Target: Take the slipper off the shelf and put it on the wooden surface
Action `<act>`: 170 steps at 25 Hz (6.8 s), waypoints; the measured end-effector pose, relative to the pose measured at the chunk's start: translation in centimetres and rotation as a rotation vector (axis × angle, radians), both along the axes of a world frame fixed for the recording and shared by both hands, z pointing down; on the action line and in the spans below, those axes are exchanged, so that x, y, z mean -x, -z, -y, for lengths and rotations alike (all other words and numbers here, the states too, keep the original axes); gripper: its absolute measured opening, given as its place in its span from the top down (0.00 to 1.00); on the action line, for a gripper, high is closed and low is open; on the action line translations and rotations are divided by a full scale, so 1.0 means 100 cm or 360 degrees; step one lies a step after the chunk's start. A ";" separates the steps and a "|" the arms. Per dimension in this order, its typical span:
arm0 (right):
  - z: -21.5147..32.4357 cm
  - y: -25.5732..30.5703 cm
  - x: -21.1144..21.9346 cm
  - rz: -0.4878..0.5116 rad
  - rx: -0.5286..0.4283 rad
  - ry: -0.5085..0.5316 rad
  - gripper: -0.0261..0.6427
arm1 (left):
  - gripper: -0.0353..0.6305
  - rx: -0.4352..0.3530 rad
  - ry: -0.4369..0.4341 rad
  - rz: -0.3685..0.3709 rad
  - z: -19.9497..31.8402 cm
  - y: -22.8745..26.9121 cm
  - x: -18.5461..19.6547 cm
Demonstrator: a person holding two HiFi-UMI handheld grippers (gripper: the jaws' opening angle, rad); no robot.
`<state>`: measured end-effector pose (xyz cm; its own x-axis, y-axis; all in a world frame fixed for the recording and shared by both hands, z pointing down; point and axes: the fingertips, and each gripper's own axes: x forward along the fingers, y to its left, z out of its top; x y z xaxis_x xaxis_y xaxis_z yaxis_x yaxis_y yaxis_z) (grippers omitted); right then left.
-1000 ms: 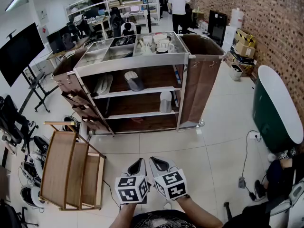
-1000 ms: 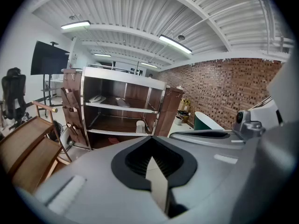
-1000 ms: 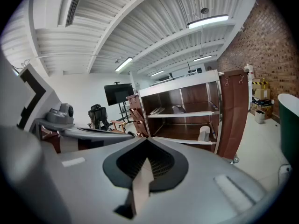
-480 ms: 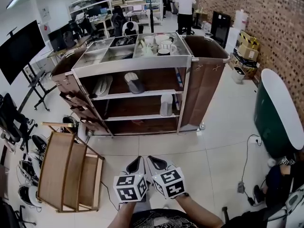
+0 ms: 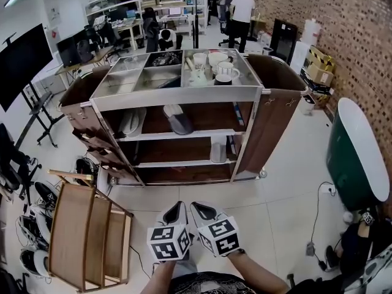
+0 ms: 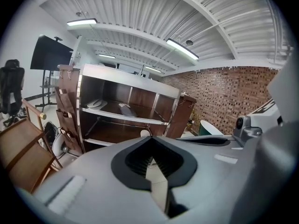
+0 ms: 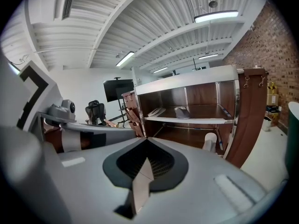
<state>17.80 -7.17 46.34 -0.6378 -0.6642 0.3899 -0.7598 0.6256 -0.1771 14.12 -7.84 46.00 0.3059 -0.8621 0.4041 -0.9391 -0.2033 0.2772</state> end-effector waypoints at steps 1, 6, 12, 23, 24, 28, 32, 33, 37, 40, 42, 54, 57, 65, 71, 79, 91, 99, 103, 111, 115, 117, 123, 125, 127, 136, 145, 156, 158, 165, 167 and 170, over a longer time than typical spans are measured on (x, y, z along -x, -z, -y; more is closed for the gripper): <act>0.008 0.001 0.006 -0.0003 0.0001 -0.0003 0.96 | 0.94 0.0003 0.0000 -0.0006 0.009 0.000 0.006; 0.046 -0.001 0.030 -0.0038 0.0010 -0.0032 0.96 | 0.94 0.0016 -0.0016 -0.0030 0.050 -0.003 0.035; 0.083 0.000 0.066 -0.0060 0.0026 -0.0043 0.96 | 0.94 0.0033 -0.0035 -0.0039 0.088 -0.003 0.069; 0.132 -0.003 0.124 -0.0087 0.0034 -0.0047 0.96 | 0.94 0.0048 -0.0069 -0.0052 0.132 -0.008 0.121; 0.136 -0.003 0.128 -0.0085 0.0034 -0.0051 0.96 | 0.94 0.0051 -0.0077 -0.0051 0.135 -0.009 0.123; 0.148 -0.004 0.137 -0.0082 0.0032 -0.0066 0.96 | 0.94 0.0053 -0.0094 -0.0049 0.148 -0.012 0.133; 0.158 -0.004 0.137 -0.0083 0.0031 -0.0094 0.96 | 0.94 0.0045 -0.0126 -0.0055 0.159 -0.011 0.133; 0.160 -0.004 0.137 -0.0081 0.0029 -0.0100 0.96 | 0.94 0.0044 -0.0136 -0.0056 0.162 -0.011 0.133; 0.175 -0.003 0.136 -0.0078 0.0009 -0.0105 0.96 | 0.94 0.0031 -0.0147 -0.0051 0.176 -0.010 0.131; 0.190 -0.001 0.134 -0.0064 -0.0008 -0.0112 0.96 | 0.94 0.0018 -0.0151 -0.0035 0.188 -0.008 0.130; 0.201 0.002 0.133 -0.0055 -0.0024 -0.0103 0.96 | 0.94 0.0005 -0.0144 -0.0028 0.197 -0.006 0.129; 0.274 -0.002 0.119 -0.0063 -0.0030 -0.0029 0.93 | 0.94 0.0009 -0.0111 0.0018 0.262 -0.012 0.112; 0.290 -0.008 0.111 -0.0076 -0.0019 -0.0029 0.93 | 0.94 0.0015 -0.0100 0.0015 0.277 -0.015 0.107; 0.333 -0.023 0.097 -0.0124 -0.0011 0.0006 0.88 | 0.94 0.0039 -0.0060 -0.0013 0.310 -0.024 0.099; 0.361 -0.036 0.088 -0.0163 -0.0016 0.0010 0.85 | 0.94 0.0045 -0.0043 -0.0015 0.326 -0.031 0.093; 0.400 -0.062 0.071 -0.0291 -0.0024 -0.0048 0.81 | 0.94 0.0071 -0.0029 -0.0023 0.337 -0.038 0.091; 0.456 -0.089 0.072 -0.0392 -0.0057 -0.0107 0.78 | 0.94 0.0109 0.0042 -0.0032 0.347 -0.050 0.107; 0.465 -0.110 0.081 -0.0470 -0.0005 -0.0068 0.75 | 0.94 0.0120 0.0071 -0.0020 0.356 -0.054 0.115; 0.467 -0.123 0.077 -0.0554 0.0056 -0.0079 0.74 | 0.94 0.0133 0.0077 -0.0029 0.359 -0.057 0.116; 0.466 -0.126 0.076 -0.0690 -0.0016 -0.0058 0.91 | 0.94 0.0145 0.0085 -0.0036 0.361 -0.060 0.116; 0.464 -0.123 0.076 -0.0653 0.0003 -0.0035 0.93 | 0.94 0.0152 0.0088 -0.0040 0.359 -0.062 0.117; 0.462 -0.121 0.077 -0.0648 0.0001 -0.0022 0.93 | 0.94 0.0151 0.0090 -0.0039 0.359 -0.062 0.118; 0.451 -0.113 0.079 -0.0630 -0.0021 -0.0014 0.94 | 0.94 0.0149 0.0103 -0.0045 0.359 -0.063 0.122; 0.449 -0.111 0.078 -0.0626 -0.0038 -0.0019 0.94 | 0.94 0.0158 0.0105 -0.0046 0.358 -0.063 0.123; 0.445 -0.109 0.077 -0.0623 -0.0044 -0.0024 0.94 | 0.94 0.0163 0.0108 -0.0049 0.357 -0.063 0.122; 0.425 -0.097 0.082 -0.0591 -0.0083 -0.0007 0.94 | 0.94 0.0127 0.0116 -0.0011 0.348 -0.060 0.123; 0.380 -0.092 0.097 -0.0560 -0.0097 -0.0017 0.94 | 0.94 0.0107 0.0176 0.0005 0.298 -0.052 0.151; 0.302 -0.082 0.141 -0.0518 -0.0138 0.0068 0.94 | 0.94 0.0078 0.0262 0.0031 0.230 -0.043 0.191; 0.289 -0.080 0.148 -0.0507 -0.0144 0.0089 0.94 | 0.94 0.0074 0.0274 0.0035 0.220 -0.042 0.196; 0.253 -0.064 0.182 -0.0483 -0.0223 0.0200 0.94 | 0.94 0.0037 0.0350 0.0029 0.192 -0.035 0.219; 0.239 -0.062 0.191 -0.0485 -0.0236 0.0237 0.94 | 0.94 0.0036 0.0377 0.0019 0.180 -0.035 0.225; 0.222 -0.057 0.210 -0.0485 -0.0276 0.0302 0.94 | 0.94 0.0020 0.0427 0.0013 0.162 -0.033 0.240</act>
